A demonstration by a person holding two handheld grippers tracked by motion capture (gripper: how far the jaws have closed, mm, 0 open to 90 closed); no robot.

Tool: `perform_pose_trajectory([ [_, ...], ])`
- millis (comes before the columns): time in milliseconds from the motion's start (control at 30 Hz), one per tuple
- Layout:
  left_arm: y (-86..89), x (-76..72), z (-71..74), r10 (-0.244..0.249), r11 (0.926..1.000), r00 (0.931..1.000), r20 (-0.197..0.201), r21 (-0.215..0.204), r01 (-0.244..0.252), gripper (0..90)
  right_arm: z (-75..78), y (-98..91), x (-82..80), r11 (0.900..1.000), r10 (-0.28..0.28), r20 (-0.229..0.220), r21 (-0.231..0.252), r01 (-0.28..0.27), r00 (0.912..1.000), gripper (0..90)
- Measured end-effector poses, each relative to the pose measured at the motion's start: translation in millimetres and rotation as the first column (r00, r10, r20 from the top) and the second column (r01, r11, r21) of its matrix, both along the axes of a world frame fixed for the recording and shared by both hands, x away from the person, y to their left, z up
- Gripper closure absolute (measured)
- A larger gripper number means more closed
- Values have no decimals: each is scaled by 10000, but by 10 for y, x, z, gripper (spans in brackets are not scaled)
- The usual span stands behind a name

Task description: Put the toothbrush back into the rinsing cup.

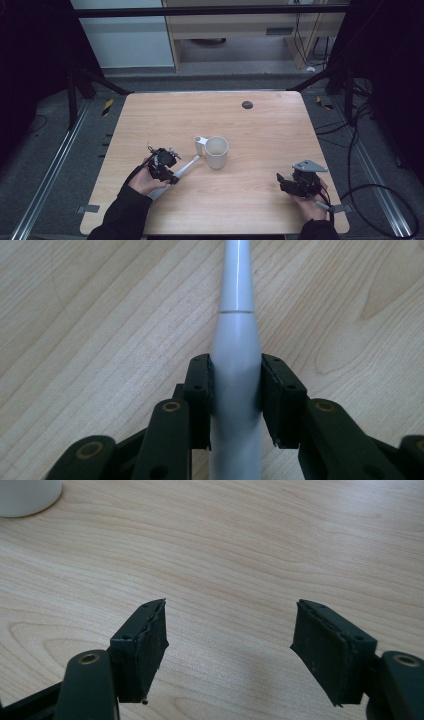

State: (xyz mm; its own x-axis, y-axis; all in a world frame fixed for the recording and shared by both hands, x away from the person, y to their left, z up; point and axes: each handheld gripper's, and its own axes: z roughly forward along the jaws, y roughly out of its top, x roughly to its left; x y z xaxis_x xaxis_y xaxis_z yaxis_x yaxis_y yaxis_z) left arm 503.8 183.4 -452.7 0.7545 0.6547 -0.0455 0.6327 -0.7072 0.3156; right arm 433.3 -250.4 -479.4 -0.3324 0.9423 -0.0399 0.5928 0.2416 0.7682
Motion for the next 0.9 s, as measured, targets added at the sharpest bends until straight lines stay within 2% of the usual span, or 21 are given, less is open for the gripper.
perform_pose_trajectory([
  [333, 91, -62, 178, 95, 9994, 9989, 457, -330, -80, 667, 1, -4, -1, 10000, 1, 11, -13, -1, 10000, 296],
  [533, 160, -89, 313, 344, 9966, 9942, 1017, -784, -265, 667, 1, -6, -2, 10000, 7, 61, -64, -7, 10000, 296],
  [700, 214, -108, 407, 696, 9904, 9852, 1564, -1287, -496, 667, 1, -8, -3, 10000, 17, 90, -80, -17, 10000, 294],
  [900, 255, -128, 476, 1207, 9787, 9657, 2297, -1900, -771, 667, 0, -7, -4, 10000, 10, 89, -83, -10, 10000, 294],
])
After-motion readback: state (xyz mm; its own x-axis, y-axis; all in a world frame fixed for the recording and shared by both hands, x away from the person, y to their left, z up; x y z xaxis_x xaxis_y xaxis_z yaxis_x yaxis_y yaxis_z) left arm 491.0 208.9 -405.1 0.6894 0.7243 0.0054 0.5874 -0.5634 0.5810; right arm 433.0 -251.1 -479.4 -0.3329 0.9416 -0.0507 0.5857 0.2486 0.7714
